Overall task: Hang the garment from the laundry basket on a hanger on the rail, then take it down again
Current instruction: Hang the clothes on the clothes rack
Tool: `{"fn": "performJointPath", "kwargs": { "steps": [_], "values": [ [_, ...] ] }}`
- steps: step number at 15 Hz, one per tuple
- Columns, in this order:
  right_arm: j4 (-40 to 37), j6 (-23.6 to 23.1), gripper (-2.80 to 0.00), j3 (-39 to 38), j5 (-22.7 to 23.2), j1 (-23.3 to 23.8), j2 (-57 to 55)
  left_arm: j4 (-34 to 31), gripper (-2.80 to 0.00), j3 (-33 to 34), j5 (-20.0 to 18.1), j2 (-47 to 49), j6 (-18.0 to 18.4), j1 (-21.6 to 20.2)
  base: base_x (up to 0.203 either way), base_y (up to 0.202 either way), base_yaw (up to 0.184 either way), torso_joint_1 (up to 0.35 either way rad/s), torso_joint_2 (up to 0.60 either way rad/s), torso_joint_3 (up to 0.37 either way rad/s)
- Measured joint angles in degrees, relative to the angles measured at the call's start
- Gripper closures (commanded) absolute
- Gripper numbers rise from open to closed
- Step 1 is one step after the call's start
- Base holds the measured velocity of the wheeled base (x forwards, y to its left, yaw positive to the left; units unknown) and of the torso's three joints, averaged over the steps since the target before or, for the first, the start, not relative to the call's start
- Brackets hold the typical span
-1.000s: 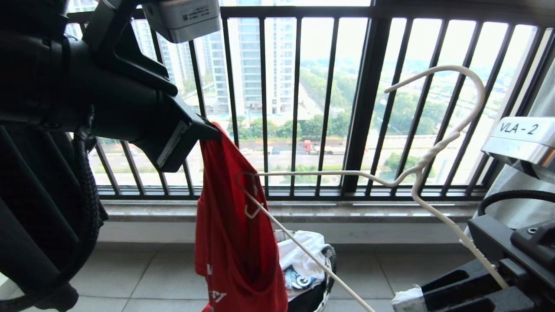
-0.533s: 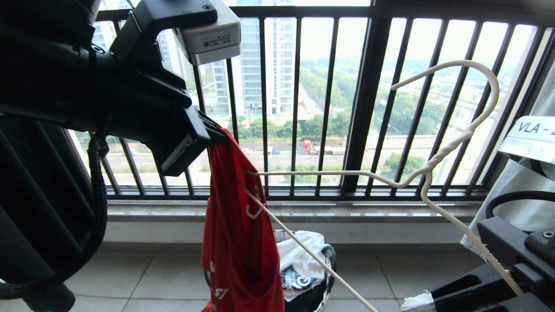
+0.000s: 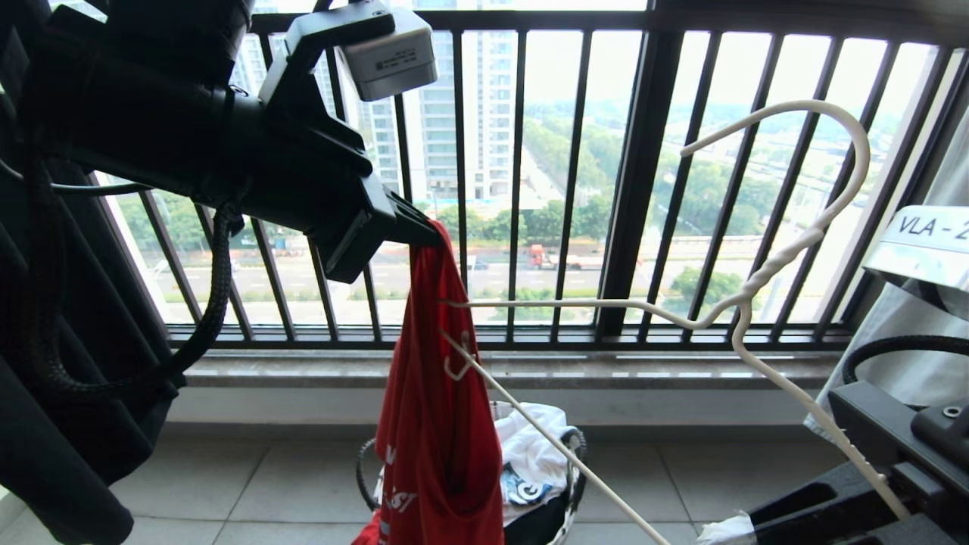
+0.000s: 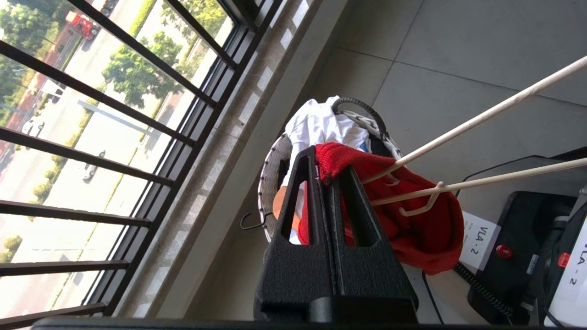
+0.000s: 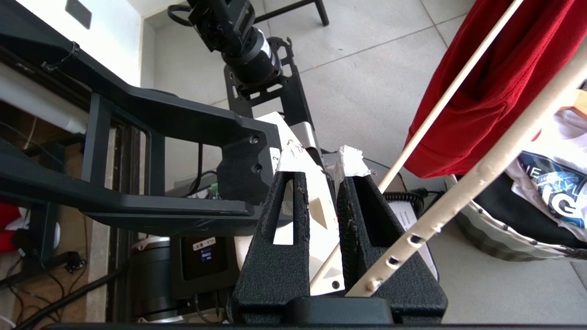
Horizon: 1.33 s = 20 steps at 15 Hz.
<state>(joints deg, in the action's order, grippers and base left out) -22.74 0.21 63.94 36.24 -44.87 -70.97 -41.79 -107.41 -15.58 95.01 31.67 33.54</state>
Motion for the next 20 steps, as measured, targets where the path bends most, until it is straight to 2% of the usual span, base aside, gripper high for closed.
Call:
{"fn": "performJointPath", "kwargs": {
  "steps": [5, 9, 13, 14, 17, 20],
  "values": [
    [0.1, 0.0, 0.0, 0.0, 0.0, 0.1, -0.3, 0.0, 0.0, -1.9, -10.8, 4.4, 0.3, -1.7, 0.0, 0.0, 0.0, 0.0, 0.0, 0.0],
    [0.0, 0.0, 0.0, 0.0, 0.0, 0.1, -0.3, -0.1, 0.0, -2.8, -17.6, 6.9, 1.7, -2.0, 0.0, 0.0, 0.0, 0.0, 0.0, 0.0],
    [0.1, -1.1, 0.0, 0.0, 0.1, 0.3, -0.1, -0.5, 0.0, -3.0, -26.3, 6.4, 1.3, -2.7, 0.0, 0.0, 0.0, 0.0, 0.0, 0.0],
    [0.0, -2.6, 0.0, -0.5, 0.1, 0.3, 0.0, -0.6, 0.0, -2.8, -27.5, 5.7, 1.3, -2.7, 0.0, 0.0, 0.0, 0.0, 0.0, 0.0],
    [-0.2, -4.5, 0.0, -1.7, 0.8, 0.3, 0.0, -3.1, 0.0, -2.7, -27.7, 3.0, 1.3, -3.3, 0.0, 0.0, 0.0, 0.0, 0.0, 0.0],
    [-0.3, -6.7, 0.0, -3.3, 5.8, 0.0, 0.1, -3.3, 0.0, -3.2, -27.1, 0.6, 1.6, -6.2, 0.0, 0.0, 0.0, 0.0, 0.0, 0.0]
  ]
}}
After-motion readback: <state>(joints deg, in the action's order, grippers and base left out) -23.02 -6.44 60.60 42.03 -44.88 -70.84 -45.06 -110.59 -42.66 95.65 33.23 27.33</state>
